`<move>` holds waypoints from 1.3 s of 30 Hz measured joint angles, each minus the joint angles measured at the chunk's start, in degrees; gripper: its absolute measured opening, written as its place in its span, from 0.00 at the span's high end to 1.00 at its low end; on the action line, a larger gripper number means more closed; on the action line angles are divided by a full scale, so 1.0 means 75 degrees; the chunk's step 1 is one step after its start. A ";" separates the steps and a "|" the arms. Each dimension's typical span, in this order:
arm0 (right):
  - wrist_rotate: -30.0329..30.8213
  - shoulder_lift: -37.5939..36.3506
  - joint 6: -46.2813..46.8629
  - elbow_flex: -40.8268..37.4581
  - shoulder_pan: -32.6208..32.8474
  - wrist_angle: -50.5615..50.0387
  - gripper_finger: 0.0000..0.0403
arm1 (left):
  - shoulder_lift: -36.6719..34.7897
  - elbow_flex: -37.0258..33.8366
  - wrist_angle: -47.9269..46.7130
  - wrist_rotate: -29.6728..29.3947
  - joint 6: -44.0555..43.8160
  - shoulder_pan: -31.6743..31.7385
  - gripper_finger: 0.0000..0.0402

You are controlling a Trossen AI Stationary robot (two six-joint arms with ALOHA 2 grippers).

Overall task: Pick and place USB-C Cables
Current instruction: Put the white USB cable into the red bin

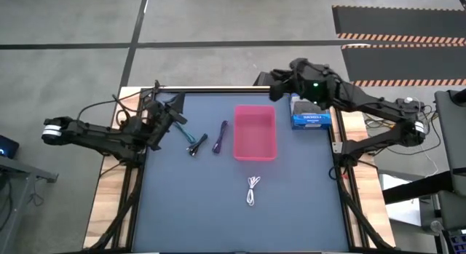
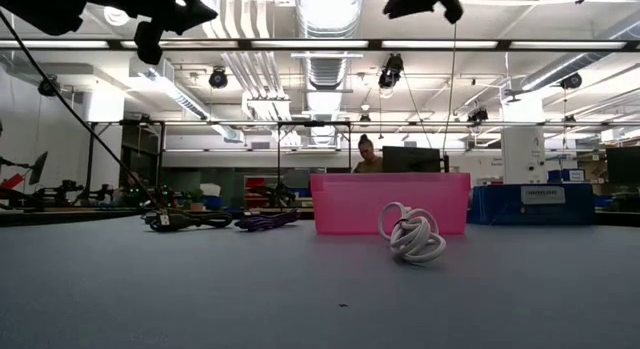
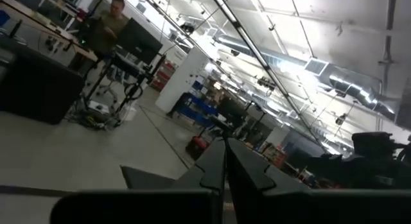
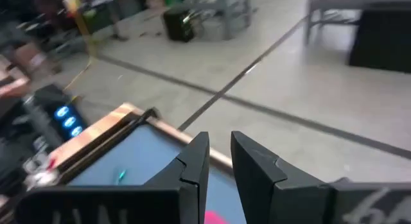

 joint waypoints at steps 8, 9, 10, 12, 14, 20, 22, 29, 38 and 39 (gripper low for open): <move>-0.3365 0.0864 0.1592 0.0253 0.0169 0.0598 0.86 | -0.0271 -0.0062 0.0004 0.1317 -0.0008 -0.0003 1.00; -0.3567 0.0983 0.2004 0.0250 0.0294 0.0683 0.86 | -0.0307 -0.0062 0.0004 0.1671 -0.0007 -0.0003 1.00; -0.3665 0.1107 0.2465 0.0250 0.0442 0.0759 0.86 | -0.0349 -0.0062 0.0002 0.2003 -0.0012 -0.0005 1.00; -0.3707 0.1361 0.3510 0.0250 0.0793 0.0721 0.86 | -0.0449 -0.0062 0.0006 0.2791 -0.0014 -0.0015 1.00; -0.3725 0.1626 0.4514 0.0253 0.1205 0.0666 0.86 | -0.0637 -0.0062 0.0001 0.4057 -0.0029 -0.0028 1.00; -0.3886 0.2544 0.6978 0.0255 0.2494 0.0617 0.86 | -0.1318 -0.0062 0.0017 0.6756 -0.1168 -0.0046 1.00; -0.4002 0.2840 0.7554 0.0382 0.2827 0.0470 0.86 | -0.1516 -0.0062 0.0016 0.6837 -0.1396 -0.0047 1.00; -0.4749 0.3754 0.8372 0.1327 0.3588 -0.0776 0.86 | -0.2191 -0.0062 0.0018 0.7125 -0.1411 -0.0046 1.00; -0.4753 0.4821 0.8926 0.3350 0.3620 -0.4962 0.86 | -0.2460 -0.0065 0.0012 0.7135 -0.1355 -0.0036 1.00; -0.4760 0.4926 0.8926 0.3513 0.3622 -0.5097 0.86 | -0.2448 -0.0065 0.0010 0.7130 -0.1280 -0.0038 1.00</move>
